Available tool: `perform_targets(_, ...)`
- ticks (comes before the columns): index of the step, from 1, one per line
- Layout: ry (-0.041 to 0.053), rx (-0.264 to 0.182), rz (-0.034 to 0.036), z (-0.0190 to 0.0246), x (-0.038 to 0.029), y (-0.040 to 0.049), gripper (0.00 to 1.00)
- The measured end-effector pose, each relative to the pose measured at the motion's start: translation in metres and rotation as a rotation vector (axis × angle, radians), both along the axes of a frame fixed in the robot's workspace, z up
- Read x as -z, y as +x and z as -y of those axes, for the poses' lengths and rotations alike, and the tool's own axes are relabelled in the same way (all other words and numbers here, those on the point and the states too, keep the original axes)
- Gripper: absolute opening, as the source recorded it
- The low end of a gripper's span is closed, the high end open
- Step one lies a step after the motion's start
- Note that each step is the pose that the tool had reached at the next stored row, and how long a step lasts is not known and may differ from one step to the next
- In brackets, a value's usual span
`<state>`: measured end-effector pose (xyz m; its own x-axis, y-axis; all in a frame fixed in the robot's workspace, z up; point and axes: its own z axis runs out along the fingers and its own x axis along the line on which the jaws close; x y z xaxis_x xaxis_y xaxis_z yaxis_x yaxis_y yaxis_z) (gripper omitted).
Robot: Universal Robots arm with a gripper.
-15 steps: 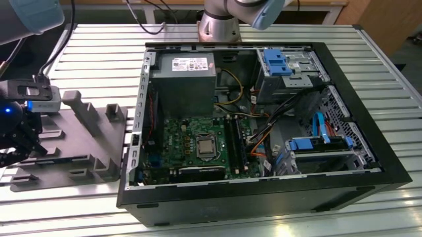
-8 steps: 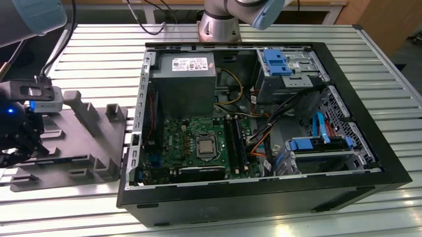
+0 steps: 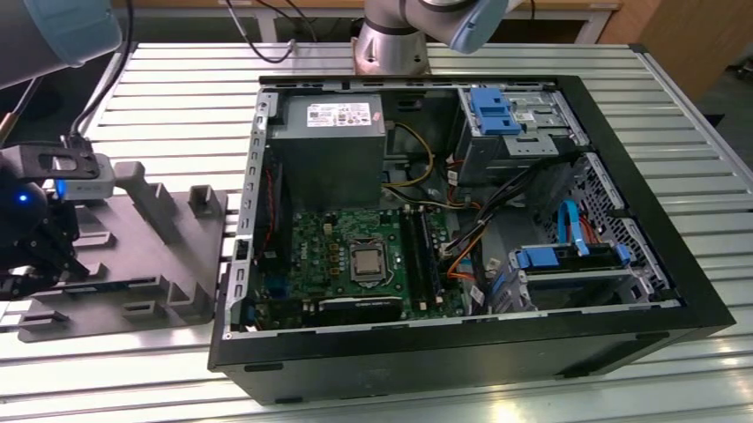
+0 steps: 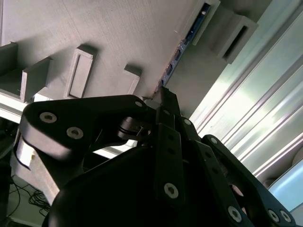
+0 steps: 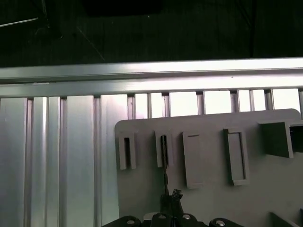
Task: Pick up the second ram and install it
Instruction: 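Pick up the second ram and move it above second insertion slot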
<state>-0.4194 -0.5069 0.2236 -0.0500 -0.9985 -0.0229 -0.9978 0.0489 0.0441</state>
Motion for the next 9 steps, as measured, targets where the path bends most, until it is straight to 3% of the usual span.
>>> perform_targets(9, -0.0001, -0.050, 0.0000, 0.0000, 0.0036, 0.0004, 0.11)
